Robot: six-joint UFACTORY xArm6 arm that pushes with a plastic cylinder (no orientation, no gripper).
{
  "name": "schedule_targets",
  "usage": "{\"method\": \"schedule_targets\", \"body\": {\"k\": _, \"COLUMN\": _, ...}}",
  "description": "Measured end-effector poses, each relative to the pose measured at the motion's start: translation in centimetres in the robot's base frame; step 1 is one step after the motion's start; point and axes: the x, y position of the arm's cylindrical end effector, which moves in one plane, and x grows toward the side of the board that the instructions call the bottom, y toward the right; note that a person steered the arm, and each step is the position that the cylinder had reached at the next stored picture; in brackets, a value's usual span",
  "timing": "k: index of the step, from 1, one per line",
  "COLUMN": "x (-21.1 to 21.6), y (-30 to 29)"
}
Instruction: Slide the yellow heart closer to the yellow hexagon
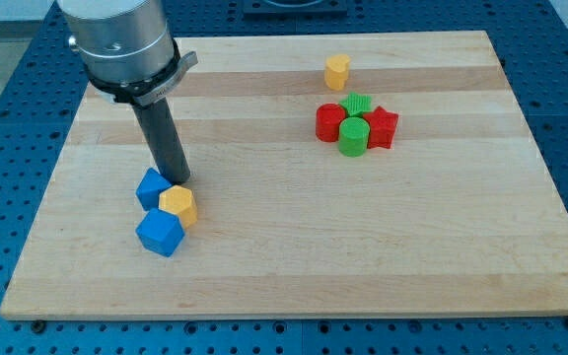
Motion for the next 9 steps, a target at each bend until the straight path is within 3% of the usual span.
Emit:
{"method": "schedule_targets", "body": {"k": 2, "x": -6.5, "y": 2.9}}
{"method": "schedule_targets", "body": {"k": 4, "x": -9.9, "y": 11.9}}
{"method": "schedule_targets", "body": {"k": 5, "x": -11.9, "y": 12.4}}
{"method": "schedule_targets", "body": {"k": 8, "x": -17.7, "y": 27.2}}
{"method": "schedule_targets", "body": {"k": 9, "x": -18.2, "y": 22.4}}
